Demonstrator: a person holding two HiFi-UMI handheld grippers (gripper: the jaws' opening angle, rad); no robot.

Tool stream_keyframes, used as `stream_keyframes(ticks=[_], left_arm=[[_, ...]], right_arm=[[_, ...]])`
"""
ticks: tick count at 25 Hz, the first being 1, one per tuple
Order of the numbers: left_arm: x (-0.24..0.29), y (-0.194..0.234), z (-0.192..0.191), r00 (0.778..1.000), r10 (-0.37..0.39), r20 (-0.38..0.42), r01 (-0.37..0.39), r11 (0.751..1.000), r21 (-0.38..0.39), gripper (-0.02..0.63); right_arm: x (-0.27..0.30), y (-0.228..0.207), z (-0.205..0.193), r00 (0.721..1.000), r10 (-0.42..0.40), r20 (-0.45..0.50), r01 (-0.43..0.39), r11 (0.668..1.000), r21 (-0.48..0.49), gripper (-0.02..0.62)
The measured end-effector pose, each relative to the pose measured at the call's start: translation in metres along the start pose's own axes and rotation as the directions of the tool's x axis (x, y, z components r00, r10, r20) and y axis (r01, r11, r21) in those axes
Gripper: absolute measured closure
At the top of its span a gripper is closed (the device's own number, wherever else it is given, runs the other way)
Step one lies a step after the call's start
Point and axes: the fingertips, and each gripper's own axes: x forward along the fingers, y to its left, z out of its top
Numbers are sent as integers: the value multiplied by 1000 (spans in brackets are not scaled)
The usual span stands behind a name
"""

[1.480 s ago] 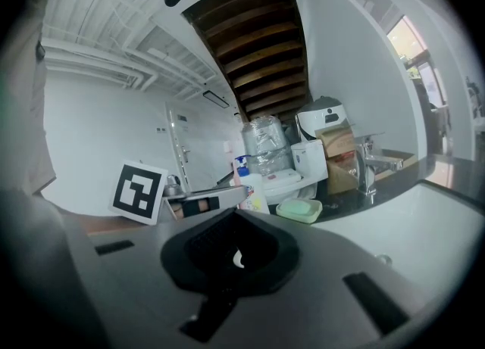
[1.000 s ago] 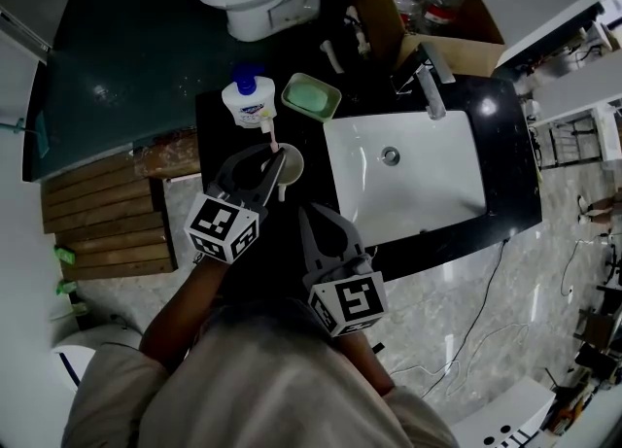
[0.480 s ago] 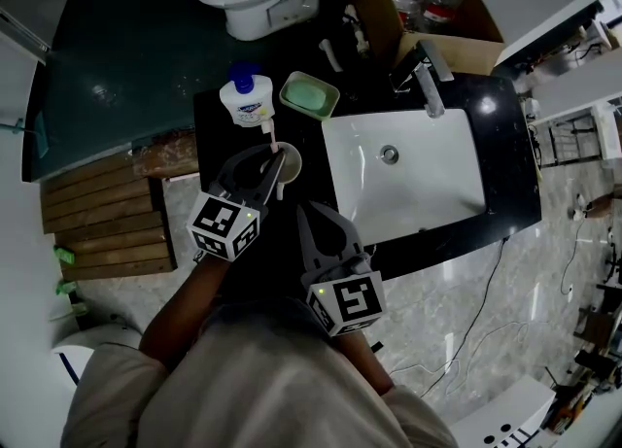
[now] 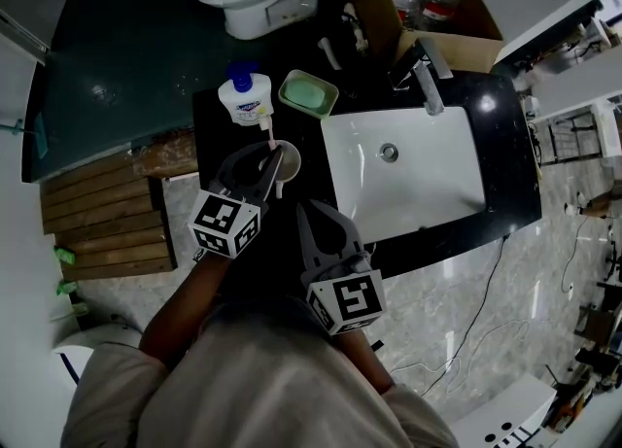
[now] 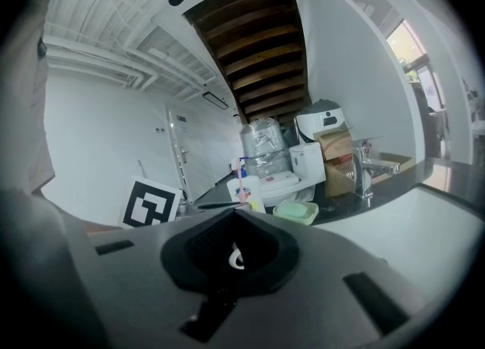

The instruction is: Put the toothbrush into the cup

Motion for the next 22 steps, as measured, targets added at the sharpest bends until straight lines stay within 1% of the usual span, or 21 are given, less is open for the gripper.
stream_keyframes(ticks=[7, 10, 17, 22], left_arm=[[1, 1, -2, 1000, 13, -17, -13, 1000, 5, 560], [2, 2, -3, 1000, 8, -19, -7, 1000, 5, 558], [-2, 2, -1, 1000, 13, -13, -13, 1000, -2, 558], [-4, 1, 2, 1000, 3, 11, -3, 1000, -16, 557]], right_arm=[[-1, 0, -1, 1000, 0, 1, 0, 1000, 0, 589], [0, -1, 0, 1000, 1, 1, -1, 1000, -1, 589], [-2, -2, 1, 1000, -1, 4, 1, 1000, 1, 589], [-2, 0, 0, 1000, 4, 7, -4, 1000, 2, 589]])
